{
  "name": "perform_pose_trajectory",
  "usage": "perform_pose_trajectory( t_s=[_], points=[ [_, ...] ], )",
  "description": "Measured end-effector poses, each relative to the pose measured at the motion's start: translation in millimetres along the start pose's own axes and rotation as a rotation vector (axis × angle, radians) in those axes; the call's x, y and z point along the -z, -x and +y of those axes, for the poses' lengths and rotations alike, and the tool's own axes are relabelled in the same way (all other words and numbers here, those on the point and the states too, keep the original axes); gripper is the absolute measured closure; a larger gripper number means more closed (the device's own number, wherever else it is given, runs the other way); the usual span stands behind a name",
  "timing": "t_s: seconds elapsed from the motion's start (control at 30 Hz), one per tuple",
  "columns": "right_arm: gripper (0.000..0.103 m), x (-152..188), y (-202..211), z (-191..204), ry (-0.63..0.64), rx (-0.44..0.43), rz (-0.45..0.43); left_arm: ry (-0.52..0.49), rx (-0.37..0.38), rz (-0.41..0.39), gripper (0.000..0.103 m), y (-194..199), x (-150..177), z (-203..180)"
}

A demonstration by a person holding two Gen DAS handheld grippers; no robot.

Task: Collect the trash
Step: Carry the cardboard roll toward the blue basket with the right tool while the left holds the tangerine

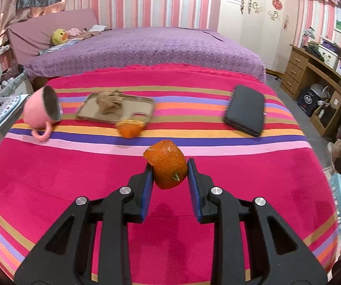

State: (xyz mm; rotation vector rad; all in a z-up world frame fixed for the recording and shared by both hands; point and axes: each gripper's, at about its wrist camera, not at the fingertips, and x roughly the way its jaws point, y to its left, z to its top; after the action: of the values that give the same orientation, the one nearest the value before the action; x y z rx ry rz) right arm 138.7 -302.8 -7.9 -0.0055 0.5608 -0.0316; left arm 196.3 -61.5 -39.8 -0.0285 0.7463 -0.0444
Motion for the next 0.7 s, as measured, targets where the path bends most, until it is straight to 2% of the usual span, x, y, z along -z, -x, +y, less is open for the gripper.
perform_pose_trajectory(
  t_s=[0.27,0.7],
  points=[
    [0.047,9,18,-56,-0.040,0.073,-0.015,-0.033,0.010,-0.007,0.076,4,8,-44],
    [0.047,38,45,-157,-0.108,0.185,-0.008,-0.167,0.038,-0.024,0.076,13,34,-129]
  ],
)
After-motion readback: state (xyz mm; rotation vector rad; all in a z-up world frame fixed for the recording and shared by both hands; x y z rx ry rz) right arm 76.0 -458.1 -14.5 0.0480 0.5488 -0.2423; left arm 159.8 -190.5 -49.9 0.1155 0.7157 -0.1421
